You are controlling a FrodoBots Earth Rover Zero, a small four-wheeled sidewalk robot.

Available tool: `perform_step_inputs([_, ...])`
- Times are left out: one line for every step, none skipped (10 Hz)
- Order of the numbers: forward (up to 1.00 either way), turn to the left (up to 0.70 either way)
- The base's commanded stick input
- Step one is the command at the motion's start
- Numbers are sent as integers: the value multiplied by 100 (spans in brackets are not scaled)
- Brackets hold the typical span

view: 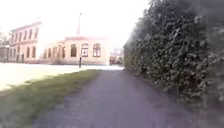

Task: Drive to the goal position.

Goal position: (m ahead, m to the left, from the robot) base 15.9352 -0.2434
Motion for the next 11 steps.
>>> perform_step_inputs([85,0])
perform_step_inputs([85,0])
perform_step_inputs([85,0])
perform_step_inputs([85,0])
perform_step_inputs([85,0])
perform_step_inputs([85,0])
perform_step_inputs([85,0])
perform_step_inputs([85,0])
perform_step_inputs([85,0])
perform_step_inputs([85,0])
perform_step_inputs([85,0])
